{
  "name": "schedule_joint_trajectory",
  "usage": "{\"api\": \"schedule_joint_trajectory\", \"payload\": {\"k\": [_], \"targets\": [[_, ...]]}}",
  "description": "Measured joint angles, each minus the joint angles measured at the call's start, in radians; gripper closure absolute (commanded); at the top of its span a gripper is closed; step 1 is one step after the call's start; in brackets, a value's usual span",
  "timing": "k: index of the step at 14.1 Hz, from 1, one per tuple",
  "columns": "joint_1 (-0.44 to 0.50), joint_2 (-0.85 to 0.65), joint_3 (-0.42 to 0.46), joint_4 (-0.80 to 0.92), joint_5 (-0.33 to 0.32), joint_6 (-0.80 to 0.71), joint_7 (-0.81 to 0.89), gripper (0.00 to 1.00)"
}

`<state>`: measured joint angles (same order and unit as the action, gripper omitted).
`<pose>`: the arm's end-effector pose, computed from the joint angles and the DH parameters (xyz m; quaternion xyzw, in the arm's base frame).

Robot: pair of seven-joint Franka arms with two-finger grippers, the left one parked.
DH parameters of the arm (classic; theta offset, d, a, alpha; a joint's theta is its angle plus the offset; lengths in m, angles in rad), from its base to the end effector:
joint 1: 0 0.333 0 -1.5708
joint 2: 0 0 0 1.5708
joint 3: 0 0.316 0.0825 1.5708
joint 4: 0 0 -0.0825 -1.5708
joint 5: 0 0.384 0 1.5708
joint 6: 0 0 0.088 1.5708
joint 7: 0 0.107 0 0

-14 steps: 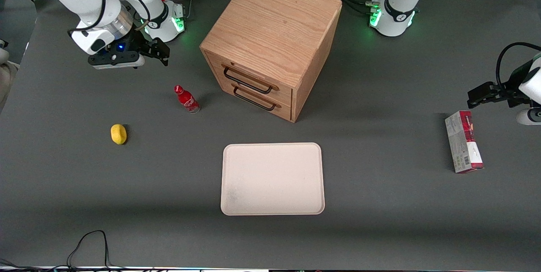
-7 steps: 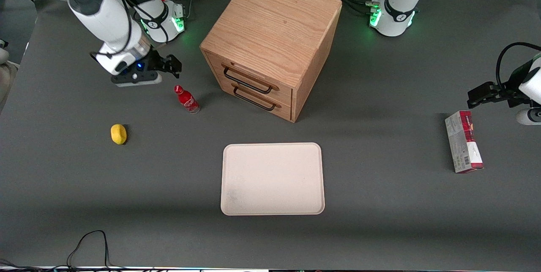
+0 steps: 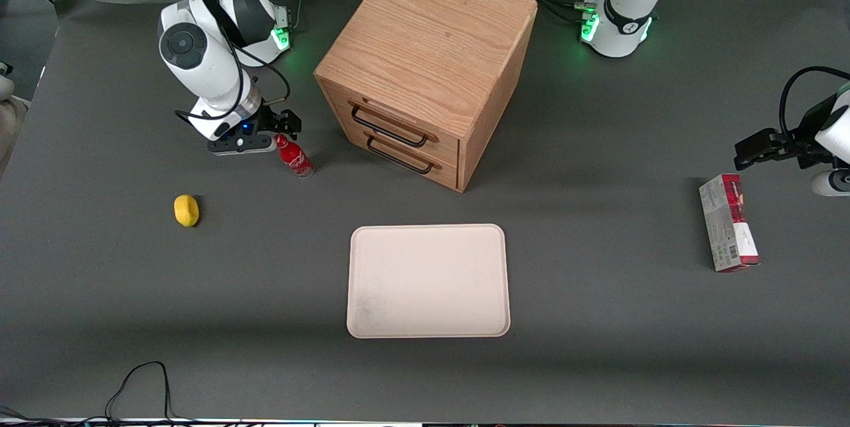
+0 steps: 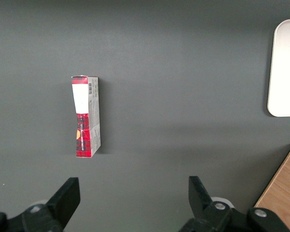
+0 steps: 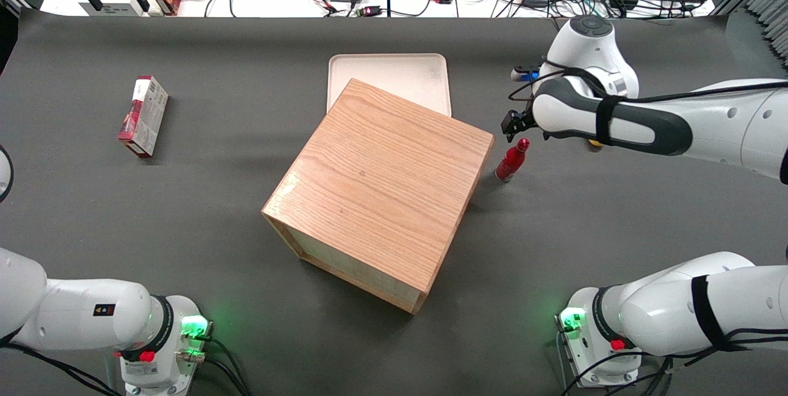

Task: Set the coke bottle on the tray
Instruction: 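Lower the open right gripper around the bottle and close it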

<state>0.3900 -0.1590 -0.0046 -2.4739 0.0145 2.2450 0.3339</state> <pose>0.4169 0.1696 0.3458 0.9992 0.0211 -0.0348 0.0068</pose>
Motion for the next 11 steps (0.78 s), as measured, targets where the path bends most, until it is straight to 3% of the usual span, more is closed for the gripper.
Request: {"api": "schedule_joint_trajectory", "payload": {"k": [11], "targets": [[0.003, 0.069, 0.0, -0.026, -0.001, 0.093, 0.0, 0.0]]}}
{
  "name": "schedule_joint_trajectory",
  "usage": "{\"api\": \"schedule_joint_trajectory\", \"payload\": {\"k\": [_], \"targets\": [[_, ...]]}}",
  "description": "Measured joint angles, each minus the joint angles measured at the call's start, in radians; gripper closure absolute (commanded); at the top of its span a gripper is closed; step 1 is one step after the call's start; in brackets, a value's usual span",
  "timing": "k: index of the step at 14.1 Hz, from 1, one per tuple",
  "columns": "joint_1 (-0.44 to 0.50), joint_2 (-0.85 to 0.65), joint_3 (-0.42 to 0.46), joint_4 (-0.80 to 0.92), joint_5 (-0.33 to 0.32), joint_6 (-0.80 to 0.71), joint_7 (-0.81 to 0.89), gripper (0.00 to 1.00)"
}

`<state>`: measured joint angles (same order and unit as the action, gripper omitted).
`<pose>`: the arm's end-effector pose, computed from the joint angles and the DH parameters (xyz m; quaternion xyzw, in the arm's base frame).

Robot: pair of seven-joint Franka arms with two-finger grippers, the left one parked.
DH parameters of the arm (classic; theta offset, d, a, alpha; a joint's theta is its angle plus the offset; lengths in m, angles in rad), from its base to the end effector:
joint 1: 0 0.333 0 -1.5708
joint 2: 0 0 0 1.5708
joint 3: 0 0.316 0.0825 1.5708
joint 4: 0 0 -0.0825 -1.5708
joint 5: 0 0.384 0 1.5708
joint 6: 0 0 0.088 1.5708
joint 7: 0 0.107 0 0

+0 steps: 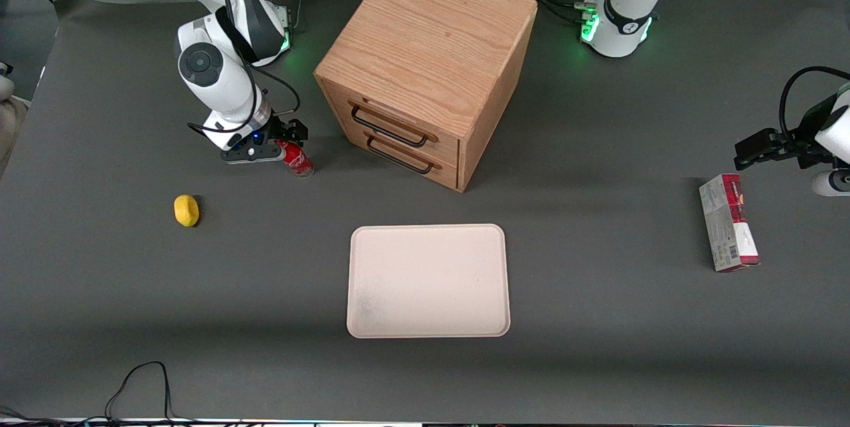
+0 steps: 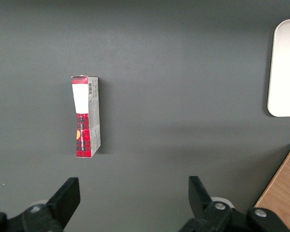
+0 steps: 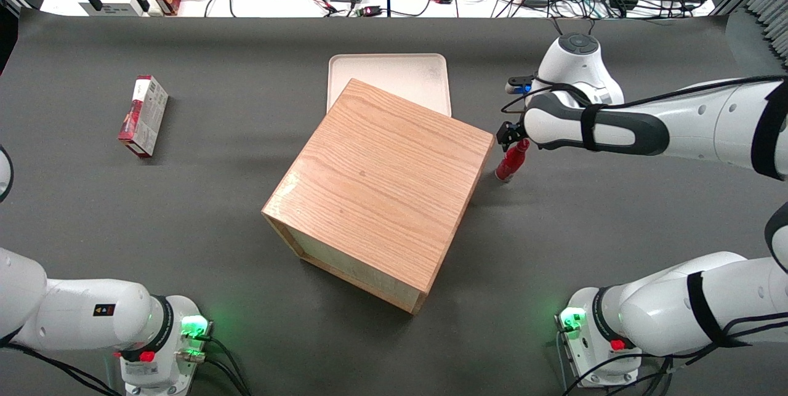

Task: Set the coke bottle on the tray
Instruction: 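Lower the open right gripper around the bottle and close it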

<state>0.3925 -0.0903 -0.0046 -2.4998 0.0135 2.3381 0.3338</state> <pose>0.4182 0.1711 0.3117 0.9991 0.0222 -0.0351 0.0080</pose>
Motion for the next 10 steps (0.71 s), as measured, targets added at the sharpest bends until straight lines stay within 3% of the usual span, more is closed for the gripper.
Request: {"api": "schedule_joint_trajectory", "payload": {"k": [2, 3, 7, 9, 10], "targets": [[0.0, 0.0, 0.0, 0.001, 0.0, 0.0, 0.0, 0.03], [0.0, -0.001, 0.0, 0.002, -0.001, 0.0, 0.0, 0.11], [0.001, -0.003, 0.0, 0.003, -0.003, 0.0, 0.0, 0.63], [0.001, -0.003, 0.0, 0.003, -0.004, 0.0, 0.0, 0.8], [0.001, -0.003, 0.0, 0.003, -0.004, 0.0, 0.0, 0.84]]}}
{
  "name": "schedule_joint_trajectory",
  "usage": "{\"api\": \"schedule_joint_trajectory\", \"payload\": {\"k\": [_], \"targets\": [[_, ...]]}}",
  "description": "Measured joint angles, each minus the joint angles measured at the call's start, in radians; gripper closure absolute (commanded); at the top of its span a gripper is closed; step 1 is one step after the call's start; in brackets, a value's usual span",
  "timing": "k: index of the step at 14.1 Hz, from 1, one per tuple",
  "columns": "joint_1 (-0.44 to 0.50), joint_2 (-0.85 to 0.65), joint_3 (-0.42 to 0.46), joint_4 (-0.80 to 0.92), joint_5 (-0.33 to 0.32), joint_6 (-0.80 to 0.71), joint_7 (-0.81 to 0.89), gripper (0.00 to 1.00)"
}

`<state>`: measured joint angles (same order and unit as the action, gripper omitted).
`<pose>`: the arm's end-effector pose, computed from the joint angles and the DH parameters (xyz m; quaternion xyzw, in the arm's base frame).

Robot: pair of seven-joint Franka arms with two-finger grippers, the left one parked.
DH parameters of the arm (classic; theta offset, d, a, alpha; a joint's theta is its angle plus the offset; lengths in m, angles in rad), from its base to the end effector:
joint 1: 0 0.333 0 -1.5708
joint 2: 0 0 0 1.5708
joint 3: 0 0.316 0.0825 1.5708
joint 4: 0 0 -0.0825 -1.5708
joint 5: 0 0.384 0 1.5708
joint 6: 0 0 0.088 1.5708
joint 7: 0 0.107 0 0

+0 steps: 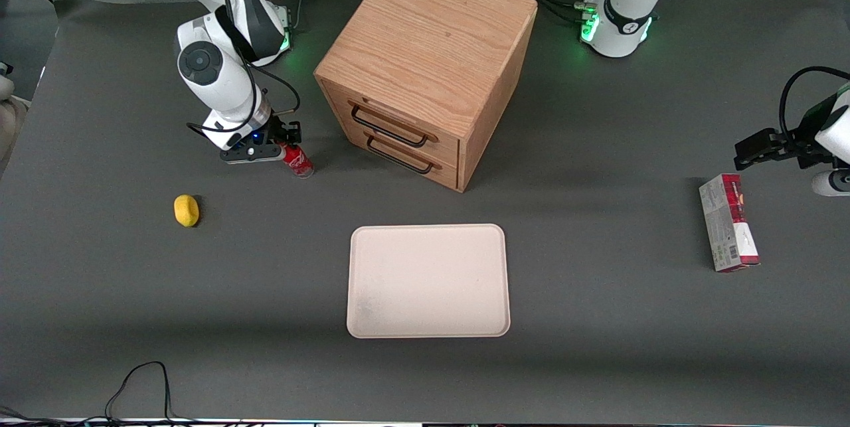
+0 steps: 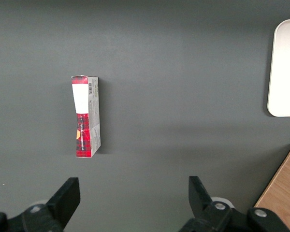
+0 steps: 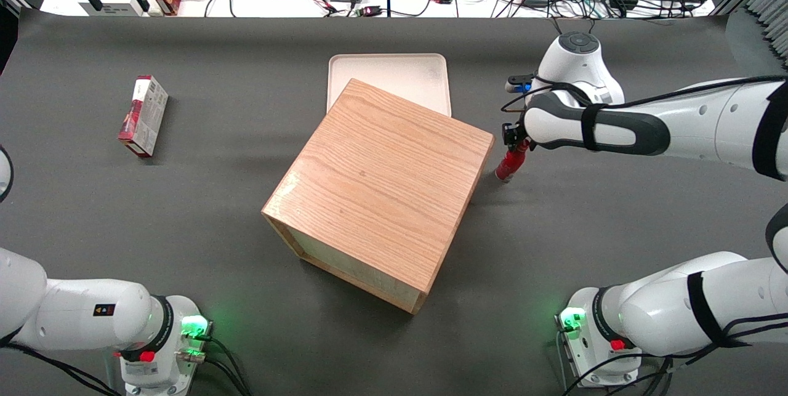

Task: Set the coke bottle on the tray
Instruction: 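Lower the open right gripper around the bottle and close it, then lift the bottle and carry it with the right gripper toward the tray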

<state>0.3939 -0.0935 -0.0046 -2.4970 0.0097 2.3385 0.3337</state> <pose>0.4190 0.1721 0.3143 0.9992 0.0243 -0.0317 0.0081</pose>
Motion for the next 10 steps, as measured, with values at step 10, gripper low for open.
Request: {"api": "schedule_joint_trajectory", "payload": {"k": [10], "targets": [[0.002, -0.01, -0.001, 0.197, -0.003, -0.24, 0.0, 0.87]]}}
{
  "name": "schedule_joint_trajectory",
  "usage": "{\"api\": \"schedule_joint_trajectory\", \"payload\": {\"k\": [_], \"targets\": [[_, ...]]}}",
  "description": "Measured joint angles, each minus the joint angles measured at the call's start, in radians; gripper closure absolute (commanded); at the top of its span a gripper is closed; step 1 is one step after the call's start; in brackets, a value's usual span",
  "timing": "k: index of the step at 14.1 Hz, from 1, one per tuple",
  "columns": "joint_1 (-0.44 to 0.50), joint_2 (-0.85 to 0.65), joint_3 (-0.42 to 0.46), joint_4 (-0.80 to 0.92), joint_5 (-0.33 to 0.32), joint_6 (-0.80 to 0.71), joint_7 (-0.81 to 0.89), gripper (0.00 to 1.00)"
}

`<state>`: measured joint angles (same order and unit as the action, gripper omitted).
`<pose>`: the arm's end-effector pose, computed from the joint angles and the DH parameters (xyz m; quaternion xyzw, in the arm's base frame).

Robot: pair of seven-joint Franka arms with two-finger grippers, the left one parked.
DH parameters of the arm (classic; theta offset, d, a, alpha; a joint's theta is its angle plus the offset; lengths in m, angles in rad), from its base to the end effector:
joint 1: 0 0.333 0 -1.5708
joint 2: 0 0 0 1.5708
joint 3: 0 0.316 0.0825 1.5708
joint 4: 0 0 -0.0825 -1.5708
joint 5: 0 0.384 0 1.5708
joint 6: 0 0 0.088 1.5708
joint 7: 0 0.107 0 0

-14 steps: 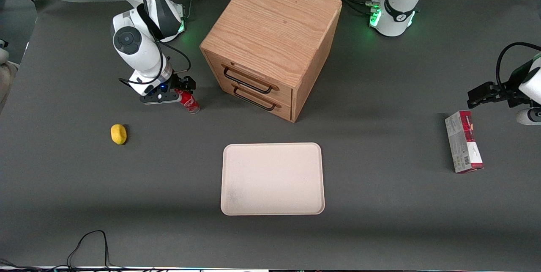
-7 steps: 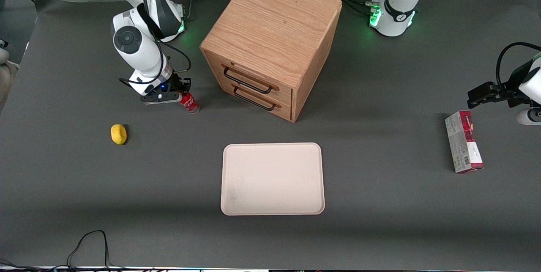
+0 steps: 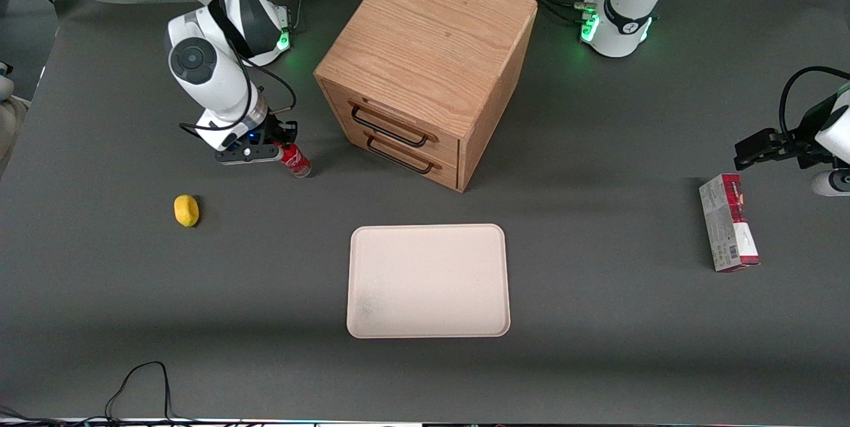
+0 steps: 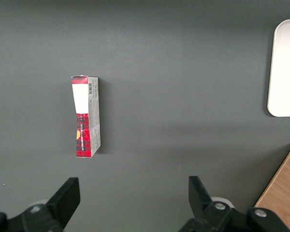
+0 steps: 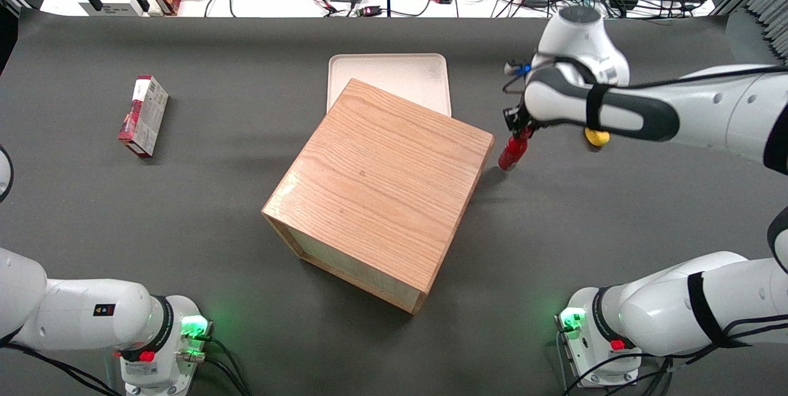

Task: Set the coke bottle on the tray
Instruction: 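Lift the bottle and carry it with the right gripper toward the tray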

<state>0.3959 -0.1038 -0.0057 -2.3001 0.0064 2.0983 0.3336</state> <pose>0.4494 0.1851 0.3828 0.9984 0.0265 -0.0469 0.0146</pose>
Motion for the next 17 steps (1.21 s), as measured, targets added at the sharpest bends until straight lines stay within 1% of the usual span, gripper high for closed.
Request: {"api": "schedule_joint_trajectory", "payload": {"k": [3, 6, 8, 11, 13, 17], "targets": [[-0.002, -0.009, -0.006, 0.26, 0.0, -0.262, 0.0, 0.89], [-0.003, -0.012, -0.009, 0.491, -0.001, -0.458, 0.0, 0.89], [-0.004, -0.01, -0.009, 0.603, -0.001, -0.547, 0.0, 0.89], [-0.004, 0.022, -0.009, 0.694, -0.001, -0.579, 0.0, 0.89], [-0.004, 0.115, -0.009, 0.806, -0.001, -0.597, 0.0, 0.89], [-0.003, 0.418, -0.008, 1.171, -0.001, -0.669, 0.0, 0.9]]}}
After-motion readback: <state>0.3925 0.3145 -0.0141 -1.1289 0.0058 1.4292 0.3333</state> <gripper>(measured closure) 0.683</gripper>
